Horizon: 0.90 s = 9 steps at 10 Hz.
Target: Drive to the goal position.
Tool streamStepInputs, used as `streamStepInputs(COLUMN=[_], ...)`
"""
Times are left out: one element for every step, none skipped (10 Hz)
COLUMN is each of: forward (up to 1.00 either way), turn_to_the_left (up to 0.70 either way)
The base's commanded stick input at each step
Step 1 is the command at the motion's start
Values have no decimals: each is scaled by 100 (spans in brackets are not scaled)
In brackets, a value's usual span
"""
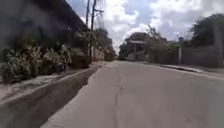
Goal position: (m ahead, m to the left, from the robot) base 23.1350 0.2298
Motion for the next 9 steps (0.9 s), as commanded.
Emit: streamStepInputs(forward=[100, 100, 100, 100, 100, 100, 100, 100, 100], turn_to_the_left=[-7, -34, -38, -35, -17, -7, 0, 0, 0])
